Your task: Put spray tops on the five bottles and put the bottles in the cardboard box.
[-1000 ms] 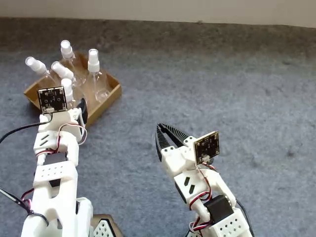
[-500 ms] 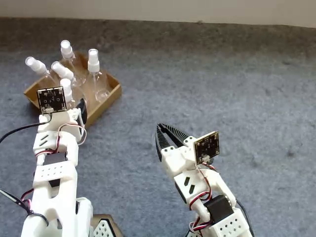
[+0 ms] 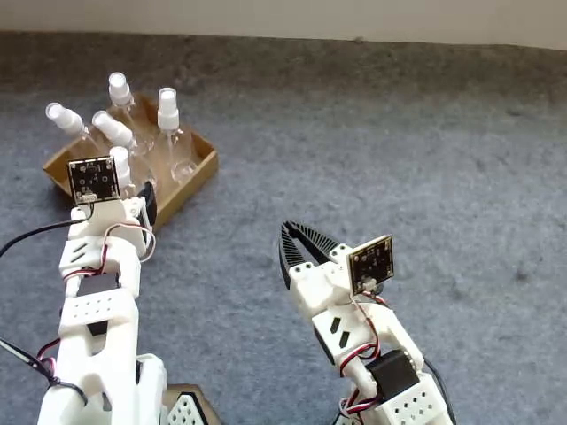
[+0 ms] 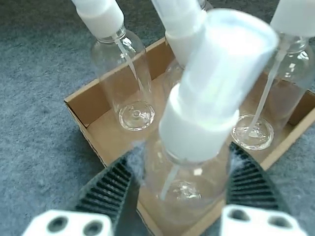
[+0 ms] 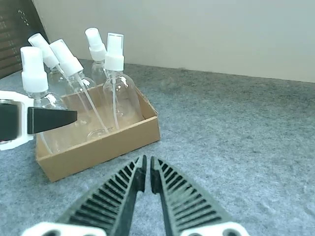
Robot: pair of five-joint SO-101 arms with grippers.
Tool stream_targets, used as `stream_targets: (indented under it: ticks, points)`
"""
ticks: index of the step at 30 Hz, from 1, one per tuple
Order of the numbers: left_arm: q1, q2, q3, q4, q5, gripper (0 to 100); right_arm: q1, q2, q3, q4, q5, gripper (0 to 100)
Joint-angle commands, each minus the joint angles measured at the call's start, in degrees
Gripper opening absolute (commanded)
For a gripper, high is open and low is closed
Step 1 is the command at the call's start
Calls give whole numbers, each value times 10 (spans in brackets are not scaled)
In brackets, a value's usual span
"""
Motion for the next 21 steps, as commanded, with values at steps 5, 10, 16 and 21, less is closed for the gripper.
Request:
stream_targets:
  ticks: [5, 10, 16, 21]
  points:
    - [-2, 0, -19, 7, 3, 108, 7, -7, 95, 1, 5, 19]
    - [-2, 2, -25, 15, 3, 108, 7, -7, 95, 1, 5, 19]
    - [-1, 2, -37, 40, 3, 107, 7, -7, 95, 1, 5, 19]
    - [-1, 2, -37, 40, 3, 107, 7, -7, 95, 1, 5, 19]
